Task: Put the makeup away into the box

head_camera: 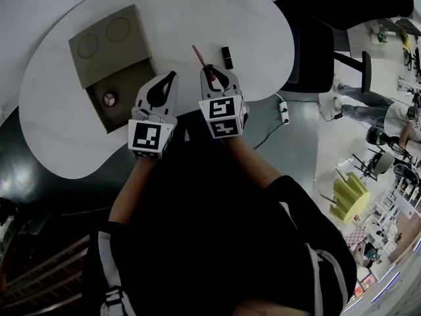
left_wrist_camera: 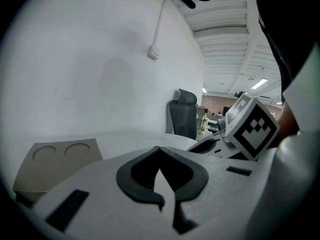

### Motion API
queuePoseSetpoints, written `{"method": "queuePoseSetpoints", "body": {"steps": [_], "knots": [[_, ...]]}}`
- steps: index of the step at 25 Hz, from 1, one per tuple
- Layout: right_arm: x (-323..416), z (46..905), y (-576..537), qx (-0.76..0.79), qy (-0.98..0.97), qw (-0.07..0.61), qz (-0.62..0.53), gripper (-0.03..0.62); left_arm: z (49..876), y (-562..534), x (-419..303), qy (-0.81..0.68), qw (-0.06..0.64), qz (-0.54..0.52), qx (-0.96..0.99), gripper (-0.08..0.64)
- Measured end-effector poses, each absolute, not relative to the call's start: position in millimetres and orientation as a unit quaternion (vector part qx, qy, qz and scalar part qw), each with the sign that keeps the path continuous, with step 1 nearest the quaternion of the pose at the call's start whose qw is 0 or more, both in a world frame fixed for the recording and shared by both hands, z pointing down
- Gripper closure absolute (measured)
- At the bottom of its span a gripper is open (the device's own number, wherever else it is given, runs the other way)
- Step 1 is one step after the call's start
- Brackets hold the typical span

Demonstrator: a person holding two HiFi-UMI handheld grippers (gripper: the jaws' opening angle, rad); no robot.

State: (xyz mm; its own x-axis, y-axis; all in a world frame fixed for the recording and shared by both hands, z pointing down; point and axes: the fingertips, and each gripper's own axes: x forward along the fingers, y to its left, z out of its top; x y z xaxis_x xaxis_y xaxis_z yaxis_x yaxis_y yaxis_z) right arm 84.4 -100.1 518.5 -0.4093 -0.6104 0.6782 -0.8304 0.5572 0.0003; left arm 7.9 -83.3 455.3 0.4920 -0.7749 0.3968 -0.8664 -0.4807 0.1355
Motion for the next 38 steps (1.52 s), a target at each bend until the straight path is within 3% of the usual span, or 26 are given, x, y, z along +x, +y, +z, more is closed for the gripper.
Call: {"method": "queuePoseSetpoints", "body": {"steps": [5, 18, 38], "knots": [[68, 496, -90, 0.438, -0.831, 0.303, 0.160, 0.528, 437, -72, -6, -0.492, 0.133, 0.133, 0.850, 0.557], [-13, 475, -62, 0.385, -0.863, 0.300, 0.127, 0.528, 428, -35, -78, -0.549, 0.141, 0.113, 0.816, 0.557], [-119, 506, -30, 0.303, -0.887, 0.326, 0.121, 0.528, 450, -3, -174, -0.601, 0.147, 0.124, 0.776, 0.557]]}}
